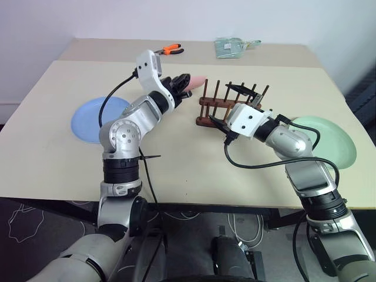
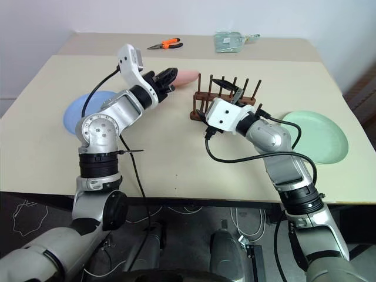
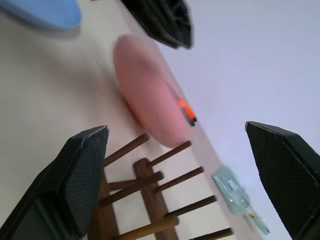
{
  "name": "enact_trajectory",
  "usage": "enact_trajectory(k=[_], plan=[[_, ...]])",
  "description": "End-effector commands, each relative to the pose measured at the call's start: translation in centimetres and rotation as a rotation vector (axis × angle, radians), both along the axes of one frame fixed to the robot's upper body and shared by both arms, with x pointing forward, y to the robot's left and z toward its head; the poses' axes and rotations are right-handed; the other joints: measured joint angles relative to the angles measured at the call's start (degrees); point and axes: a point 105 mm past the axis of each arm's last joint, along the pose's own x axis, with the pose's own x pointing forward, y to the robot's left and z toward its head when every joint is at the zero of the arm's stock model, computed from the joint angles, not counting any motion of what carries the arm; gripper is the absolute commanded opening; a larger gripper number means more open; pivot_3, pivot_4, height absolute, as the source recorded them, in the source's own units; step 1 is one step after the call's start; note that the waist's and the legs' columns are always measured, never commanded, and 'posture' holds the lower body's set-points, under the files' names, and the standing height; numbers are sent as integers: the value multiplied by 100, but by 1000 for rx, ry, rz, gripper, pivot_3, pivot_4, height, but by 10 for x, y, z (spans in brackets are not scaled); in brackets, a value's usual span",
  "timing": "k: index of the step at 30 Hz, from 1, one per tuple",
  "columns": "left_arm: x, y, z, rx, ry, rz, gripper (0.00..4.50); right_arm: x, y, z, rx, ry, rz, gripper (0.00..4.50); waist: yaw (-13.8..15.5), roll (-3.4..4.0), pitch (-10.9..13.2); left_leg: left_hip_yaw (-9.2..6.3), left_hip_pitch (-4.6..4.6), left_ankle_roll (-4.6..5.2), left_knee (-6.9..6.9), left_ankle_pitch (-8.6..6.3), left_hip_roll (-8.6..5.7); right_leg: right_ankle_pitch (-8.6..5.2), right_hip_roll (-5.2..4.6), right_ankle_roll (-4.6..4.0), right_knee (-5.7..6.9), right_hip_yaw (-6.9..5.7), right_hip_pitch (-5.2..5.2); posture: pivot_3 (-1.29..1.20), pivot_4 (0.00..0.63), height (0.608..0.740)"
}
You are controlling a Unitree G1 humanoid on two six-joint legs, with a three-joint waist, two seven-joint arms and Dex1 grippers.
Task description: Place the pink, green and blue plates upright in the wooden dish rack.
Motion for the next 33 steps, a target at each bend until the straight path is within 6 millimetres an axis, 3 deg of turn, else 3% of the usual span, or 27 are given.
enact_trajectory(k=[1, 7, 14, 22, 29, 33], plan=[[12, 30, -5, -69, 61, 147, 1561, -3, 1, 4, 1, -30, 11, 4500, 1, -1, 0, 0, 0, 1, 0, -1, 0, 0, 0, 0, 0, 0, 0, 0, 150, 740], [20, 44, -20, -195, 187, 209, 4446, -4, -4, -4, 5, -5, -8, 4500, 24, -4, 2, -1, -3, 1, -1, 0, 0, 0, 0, 0, -1, 0, -1, 0, 150, 740], [28, 53, -58, -140, 406, 328, 4446, -6, -10, -23, -25, 41, -30, 4500, 11, -5, 2, -2, -1, 0, 0, 0, -1, 0, 0, 1, -3, 0, 2, 0, 150, 740], [42, 41, -72, 86, 435, 352, 4446, -6, -12, -31, -35, 57, -40, 4500, 17, -5, 3, -1, -1, -1, -1, 0, -3, 0, 0, 1, -4, -1, 1, 0, 150, 740], [57, 30, -86, 84, 514, 377, 4446, -6, -14, -34, -32, 60, -47, 4500, 20, -5, 3, -1, -1, -1, -1, 0, -3, 0, 0, 1, -4, -2, 1, 0, 150, 740], [63, 39, -88, 85, 505, 444, 2751, -7, -20, -35, -37, 60, -66, 4500, 15, -5, 3, -1, 1, -2, -3, 0, -3, -1, 0, 1, -5, -2, 2, 0, 150, 740]])
